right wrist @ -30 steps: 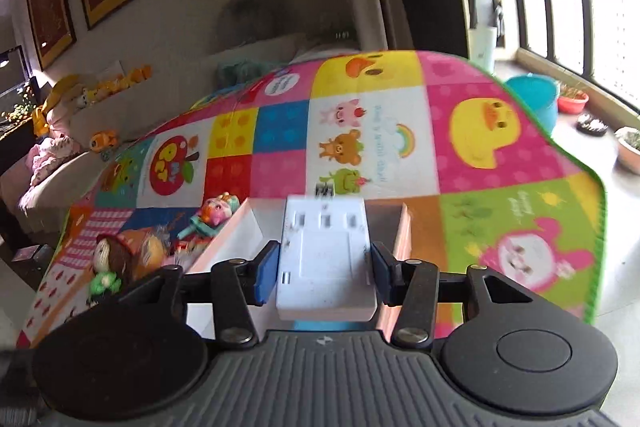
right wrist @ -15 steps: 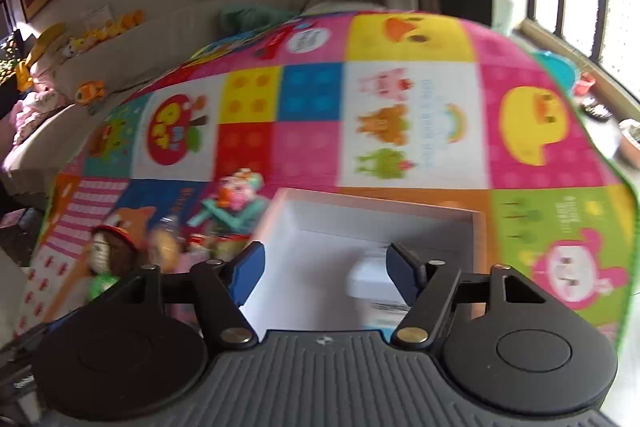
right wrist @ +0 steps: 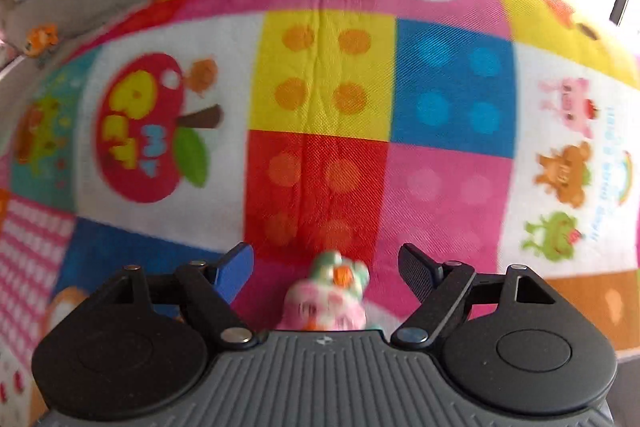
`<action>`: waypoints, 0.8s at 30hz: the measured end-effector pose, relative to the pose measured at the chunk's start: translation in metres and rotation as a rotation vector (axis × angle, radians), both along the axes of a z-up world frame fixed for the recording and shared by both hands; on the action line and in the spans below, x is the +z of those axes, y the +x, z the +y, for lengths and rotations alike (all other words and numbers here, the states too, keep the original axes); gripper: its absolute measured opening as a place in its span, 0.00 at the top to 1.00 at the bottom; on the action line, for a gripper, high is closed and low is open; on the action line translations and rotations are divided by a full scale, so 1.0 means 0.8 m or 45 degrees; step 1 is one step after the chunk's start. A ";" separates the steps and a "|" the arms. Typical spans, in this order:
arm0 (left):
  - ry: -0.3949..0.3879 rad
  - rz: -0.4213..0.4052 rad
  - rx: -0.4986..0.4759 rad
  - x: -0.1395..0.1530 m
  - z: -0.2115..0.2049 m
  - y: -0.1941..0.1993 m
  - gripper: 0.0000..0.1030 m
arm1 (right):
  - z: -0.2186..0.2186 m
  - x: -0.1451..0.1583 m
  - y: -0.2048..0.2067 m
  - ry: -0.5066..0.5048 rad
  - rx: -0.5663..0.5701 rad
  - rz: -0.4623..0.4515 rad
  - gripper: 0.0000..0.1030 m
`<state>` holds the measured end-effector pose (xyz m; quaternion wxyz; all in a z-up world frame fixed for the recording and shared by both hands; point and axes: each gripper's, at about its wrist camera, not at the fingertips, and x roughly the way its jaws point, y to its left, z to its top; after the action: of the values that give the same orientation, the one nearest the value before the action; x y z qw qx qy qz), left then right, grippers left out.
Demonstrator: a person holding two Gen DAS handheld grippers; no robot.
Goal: Organize objects
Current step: 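Grasp the crocheted doll with left gripper while right gripper grasps pink toy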
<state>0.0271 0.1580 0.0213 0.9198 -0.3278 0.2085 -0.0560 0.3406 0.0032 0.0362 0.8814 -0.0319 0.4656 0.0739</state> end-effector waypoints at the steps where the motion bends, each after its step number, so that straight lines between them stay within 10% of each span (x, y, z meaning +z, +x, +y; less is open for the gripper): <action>1: 0.007 0.011 -0.009 -0.001 -0.001 0.000 0.49 | 0.005 -0.009 0.007 -0.029 0.027 0.031 0.29; 6: -0.001 0.015 0.008 -0.002 0.002 -0.006 0.49 | -0.003 -0.031 -0.006 -0.031 0.092 0.162 0.61; 24: -0.023 0.059 0.136 -0.009 0.017 -0.002 0.51 | -0.058 0.018 -0.297 0.128 0.435 0.252 0.57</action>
<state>0.0254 0.1719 0.0141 0.9133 -0.3481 0.2113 -0.0013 0.1030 -0.0432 0.0509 0.8063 -0.0591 0.5335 0.2484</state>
